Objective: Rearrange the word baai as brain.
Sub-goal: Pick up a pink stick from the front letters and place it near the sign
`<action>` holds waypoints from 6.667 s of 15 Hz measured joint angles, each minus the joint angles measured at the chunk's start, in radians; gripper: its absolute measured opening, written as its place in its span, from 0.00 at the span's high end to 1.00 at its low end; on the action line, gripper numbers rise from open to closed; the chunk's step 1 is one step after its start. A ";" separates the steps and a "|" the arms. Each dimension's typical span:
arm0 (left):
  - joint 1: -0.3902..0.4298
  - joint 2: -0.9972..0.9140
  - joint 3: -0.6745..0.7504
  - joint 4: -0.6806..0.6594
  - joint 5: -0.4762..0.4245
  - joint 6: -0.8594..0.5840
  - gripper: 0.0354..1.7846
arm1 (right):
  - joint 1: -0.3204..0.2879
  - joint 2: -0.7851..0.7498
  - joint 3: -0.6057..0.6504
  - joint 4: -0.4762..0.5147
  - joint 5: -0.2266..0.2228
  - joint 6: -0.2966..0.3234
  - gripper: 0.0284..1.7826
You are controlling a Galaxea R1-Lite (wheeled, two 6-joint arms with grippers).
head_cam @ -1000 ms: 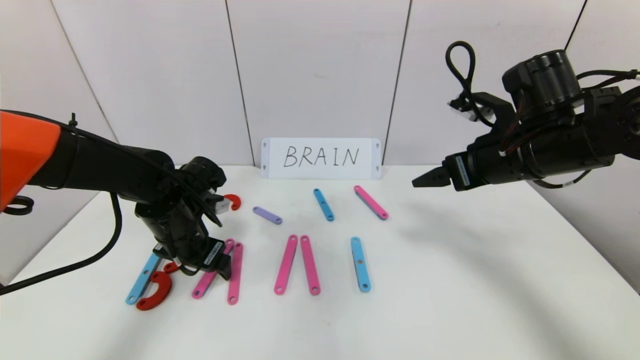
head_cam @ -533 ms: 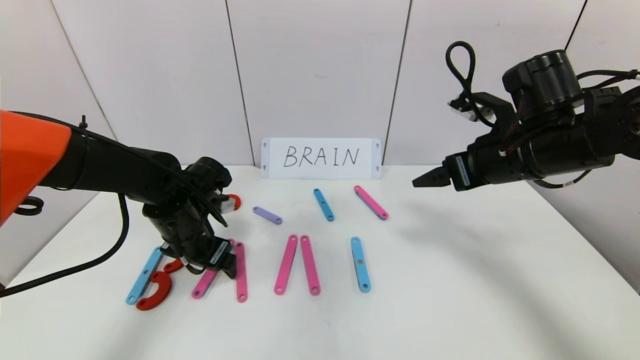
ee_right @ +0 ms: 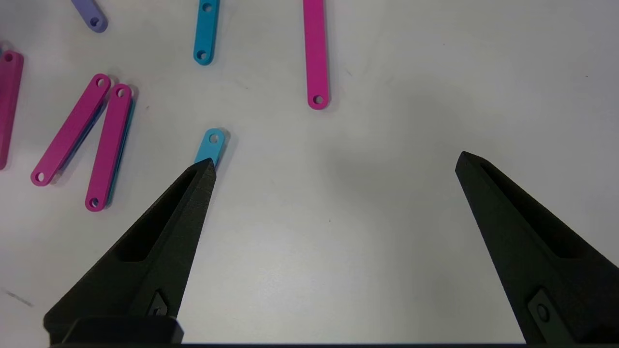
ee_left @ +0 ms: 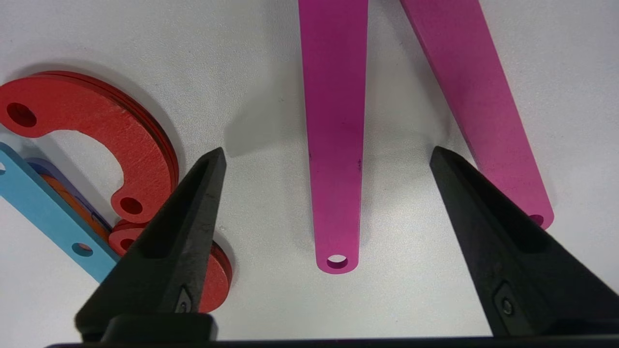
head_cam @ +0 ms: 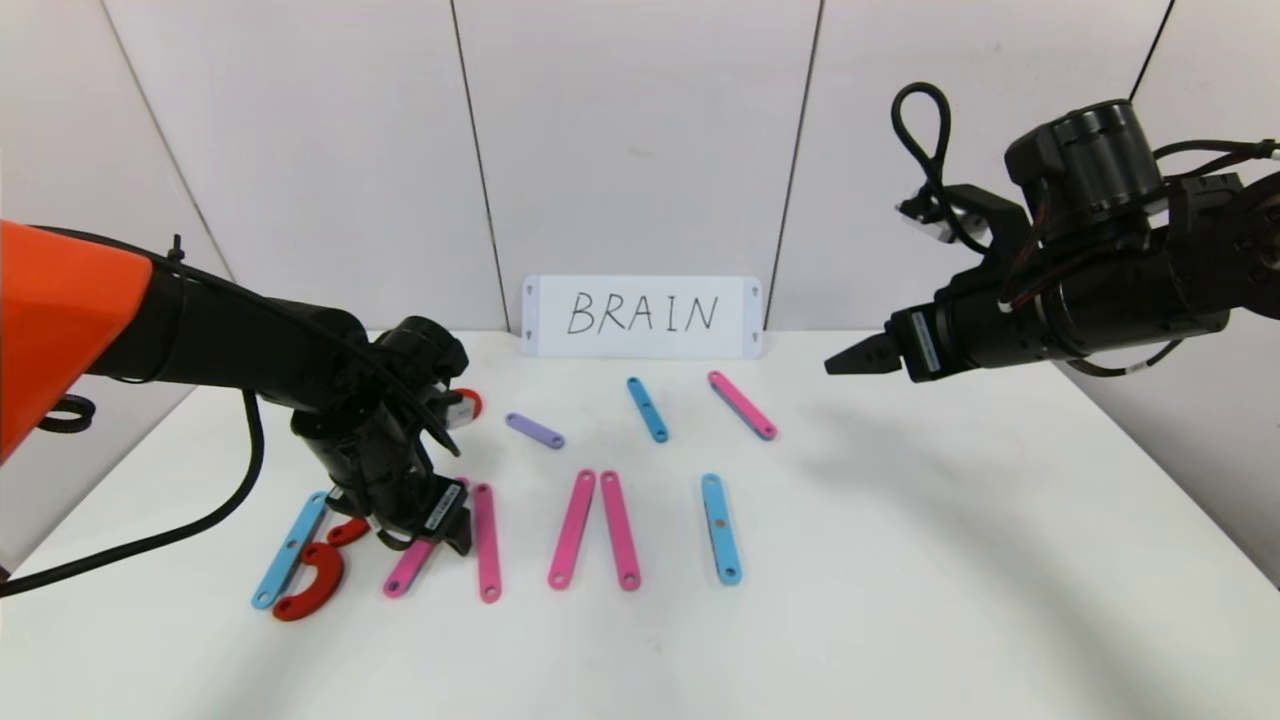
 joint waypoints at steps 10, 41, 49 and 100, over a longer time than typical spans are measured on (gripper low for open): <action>0.001 -0.002 -0.007 -0.023 -0.006 -0.007 0.85 | 0.003 0.000 0.002 0.000 0.000 -0.001 0.03; 0.307 0.277 -0.537 -0.043 -0.094 -0.249 0.41 | 0.017 0.000 0.011 0.000 0.000 -0.001 0.03; 0.200 0.154 -0.410 -0.011 -0.034 -0.242 0.02 | 0.016 -0.004 0.010 0.000 0.000 0.000 0.03; -0.130 0.238 -0.625 -0.067 0.053 -0.390 0.86 | -0.034 -0.037 -0.006 -0.006 -0.002 -0.004 0.03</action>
